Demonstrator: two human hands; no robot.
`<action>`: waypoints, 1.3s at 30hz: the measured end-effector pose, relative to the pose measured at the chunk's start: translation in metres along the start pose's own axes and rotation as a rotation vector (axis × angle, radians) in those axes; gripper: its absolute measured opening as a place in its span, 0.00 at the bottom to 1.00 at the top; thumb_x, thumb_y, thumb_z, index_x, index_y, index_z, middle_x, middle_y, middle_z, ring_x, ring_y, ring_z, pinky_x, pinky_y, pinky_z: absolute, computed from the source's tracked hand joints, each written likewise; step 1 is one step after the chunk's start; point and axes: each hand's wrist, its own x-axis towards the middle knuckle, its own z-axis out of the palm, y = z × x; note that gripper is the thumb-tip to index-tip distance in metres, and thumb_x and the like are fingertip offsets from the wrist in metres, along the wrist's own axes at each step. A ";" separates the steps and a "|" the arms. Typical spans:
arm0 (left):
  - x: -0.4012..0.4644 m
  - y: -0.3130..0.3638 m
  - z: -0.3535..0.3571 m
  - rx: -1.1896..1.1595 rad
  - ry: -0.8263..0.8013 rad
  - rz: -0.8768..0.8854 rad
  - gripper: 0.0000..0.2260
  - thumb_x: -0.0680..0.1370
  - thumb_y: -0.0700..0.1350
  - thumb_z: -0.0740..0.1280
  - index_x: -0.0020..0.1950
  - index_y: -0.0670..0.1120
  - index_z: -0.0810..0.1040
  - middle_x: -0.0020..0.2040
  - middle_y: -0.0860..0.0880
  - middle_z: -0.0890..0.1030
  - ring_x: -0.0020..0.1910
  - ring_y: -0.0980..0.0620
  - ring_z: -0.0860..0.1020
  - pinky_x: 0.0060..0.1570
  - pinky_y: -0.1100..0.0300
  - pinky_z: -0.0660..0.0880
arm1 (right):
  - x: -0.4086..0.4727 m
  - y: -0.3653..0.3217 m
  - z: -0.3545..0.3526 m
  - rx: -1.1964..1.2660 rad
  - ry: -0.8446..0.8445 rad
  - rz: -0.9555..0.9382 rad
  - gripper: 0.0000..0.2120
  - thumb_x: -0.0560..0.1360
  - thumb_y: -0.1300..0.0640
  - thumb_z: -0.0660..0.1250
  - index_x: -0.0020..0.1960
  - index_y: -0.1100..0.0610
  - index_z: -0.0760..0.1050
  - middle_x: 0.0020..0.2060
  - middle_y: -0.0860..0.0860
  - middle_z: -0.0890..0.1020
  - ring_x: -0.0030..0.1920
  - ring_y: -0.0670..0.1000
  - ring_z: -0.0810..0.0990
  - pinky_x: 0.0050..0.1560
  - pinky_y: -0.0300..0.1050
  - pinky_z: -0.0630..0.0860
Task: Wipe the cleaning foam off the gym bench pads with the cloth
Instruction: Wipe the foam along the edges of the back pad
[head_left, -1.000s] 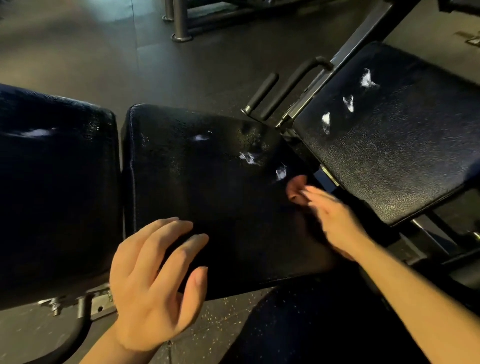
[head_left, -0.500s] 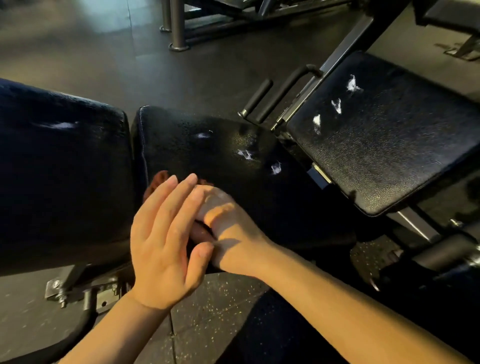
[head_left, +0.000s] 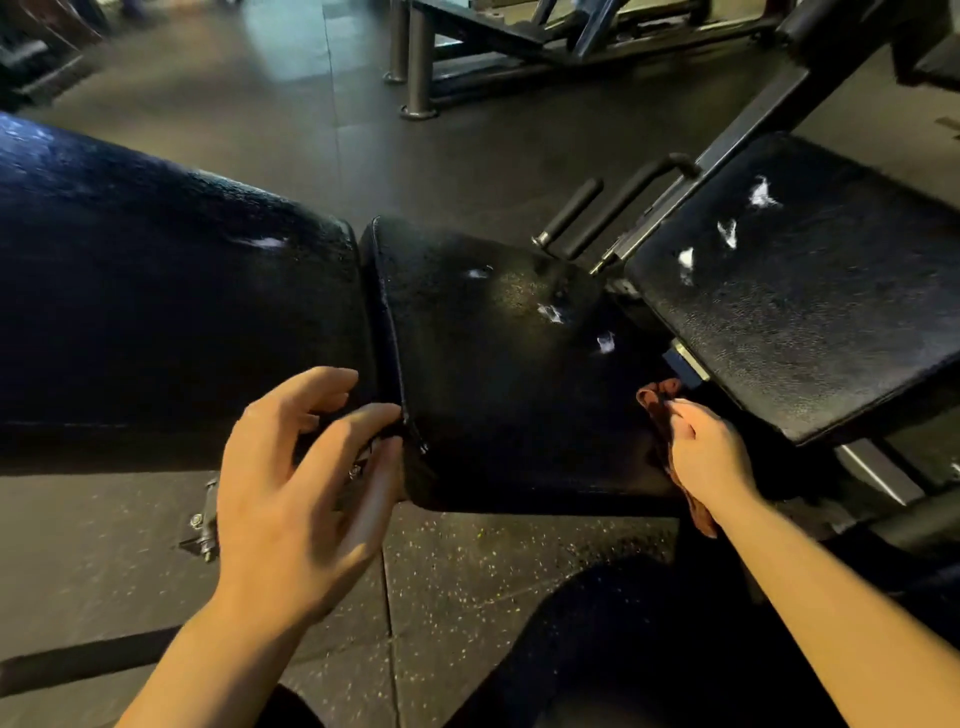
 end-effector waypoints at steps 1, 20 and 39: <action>0.000 -0.004 -0.005 0.015 -0.004 0.001 0.10 0.77 0.43 0.65 0.52 0.39 0.82 0.57 0.42 0.74 0.54 0.44 0.75 0.47 0.46 0.73 | -0.006 -0.015 0.002 0.008 -0.005 -0.039 0.16 0.81 0.62 0.57 0.66 0.61 0.74 0.64 0.57 0.77 0.64 0.58 0.73 0.62 0.47 0.68; -0.017 -0.105 -0.059 0.360 0.518 -0.297 0.13 0.80 0.45 0.59 0.64 0.52 0.73 0.63 0.40 0.73 0.65 0.31 0.69 0.57 0.24 0.62 | -0.122 -0.319 0.064 0.402 -0.230 -1.224 0.16 0.76 0.63 0.61 0.62 0.64 0.77 0.62 0.57 0.78 0.62 0.55 0.75 0.67 0.47 0.68; 0.111 -0.030 -0.345 -0.698 -0.065 -1.591 0.17 0.75 0.63 0.58 0.61 0.61 0.73 0.58 0.59 0.79 0.59 0.61 0.77 0.64 0.51 0.73 | -0.241 -0.585 -0.061 0.372 -1.122 0.412 0.14 0.79 0.64 0.58 0.58 0.55 0.79 0.51 0.53 0.83 0.54 0.53 0.81 0.60 0.49 0.76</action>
